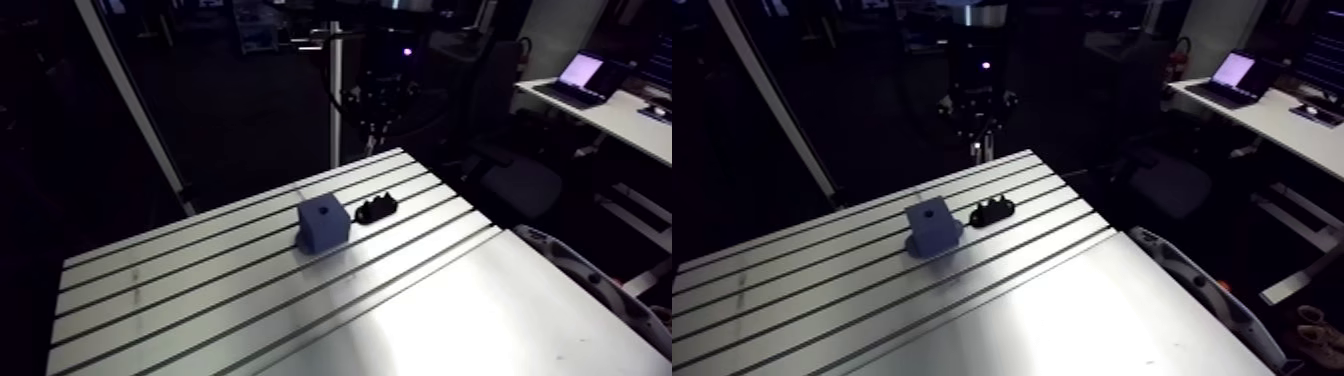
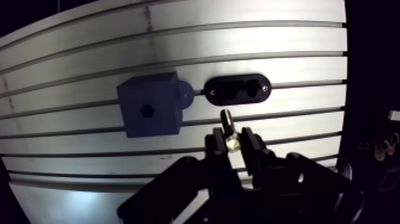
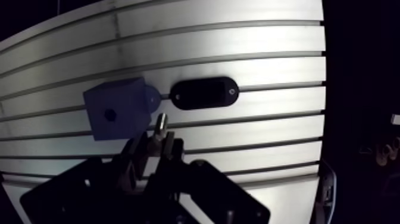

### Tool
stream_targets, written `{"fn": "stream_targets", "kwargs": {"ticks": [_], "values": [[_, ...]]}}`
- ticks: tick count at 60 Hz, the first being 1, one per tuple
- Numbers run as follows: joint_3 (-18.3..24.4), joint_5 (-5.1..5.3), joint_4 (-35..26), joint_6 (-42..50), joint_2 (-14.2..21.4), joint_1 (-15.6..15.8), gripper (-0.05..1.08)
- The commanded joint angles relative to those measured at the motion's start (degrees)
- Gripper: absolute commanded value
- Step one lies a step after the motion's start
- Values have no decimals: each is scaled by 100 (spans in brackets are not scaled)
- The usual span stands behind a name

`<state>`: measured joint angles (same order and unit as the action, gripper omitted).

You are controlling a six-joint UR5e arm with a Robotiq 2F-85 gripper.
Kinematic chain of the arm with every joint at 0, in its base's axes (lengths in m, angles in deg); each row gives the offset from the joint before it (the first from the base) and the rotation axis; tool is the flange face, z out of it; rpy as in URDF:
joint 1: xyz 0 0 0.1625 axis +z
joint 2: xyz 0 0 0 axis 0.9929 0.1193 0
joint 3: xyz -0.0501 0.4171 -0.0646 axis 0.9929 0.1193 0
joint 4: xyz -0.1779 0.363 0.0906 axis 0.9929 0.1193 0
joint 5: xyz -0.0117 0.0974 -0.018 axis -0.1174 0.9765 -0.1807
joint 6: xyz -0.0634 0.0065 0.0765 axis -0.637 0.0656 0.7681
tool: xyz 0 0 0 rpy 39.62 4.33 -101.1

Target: Pick up the M10 bolt and insert it into the hex recess until seated.

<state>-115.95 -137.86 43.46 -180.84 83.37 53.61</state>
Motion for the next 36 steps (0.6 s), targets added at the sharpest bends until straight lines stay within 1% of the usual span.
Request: {"fn": "stream_targets", "kwargs": {"ticks": [1, 2, 3, 4, 5, 6, 7, 8, 9, 11, 13, 14, 15, 16, 17, 18, 19, 21, 26, 27, 28, 31, 36], "values": [[490, -178, -725, -1073, 83, 569, 108], [502, -244, -755, -1352, 82, 623, 108], [502, -244, -755, -1352, 82, 623, 108], [518, -322, -766, -1655, 82, 661, 108], [518, -322, -766, -1655, 82, 661, 108], [528, -400, -776, -1947, 82, 711, 107], [528, -400, -776, -1947, 82, 711, 107], [545, -494, -814, -2223, 74, 779, 107], [545, -494, -814, -2223, 74, 779, 107], [635, -680, -916, -2673, 17, 928, 107], [635, -680, -916, -2673, 17, 928, 107], [688, -753, -992, -2847, -18, 983, 107], [688, -753, -992, -2847, -18, 983, 107], [733, -816, -1086, -3008, -60, 1014, 108], [733, -816, -1086, -3008, -60, 1014, 108], [762, -871, -1182, -3159, -82, 1041, 108], [762, -871, -1182, -3159, -82, 1041, 108], [855, -937, -1329, -3435, -141, 1071, 108], [913, -982, -1396, -3628, -195, 1088, 108], [931, -1015, -1416, -3693, -214, 1112, 108], [931, -1015, -1416, -3693, -214, 1112, 108], [981, -1069, -1443, -3762, -273, 1124, 108], [1019, -1082, -1455, -3758, -351, 1133, 108]]}}
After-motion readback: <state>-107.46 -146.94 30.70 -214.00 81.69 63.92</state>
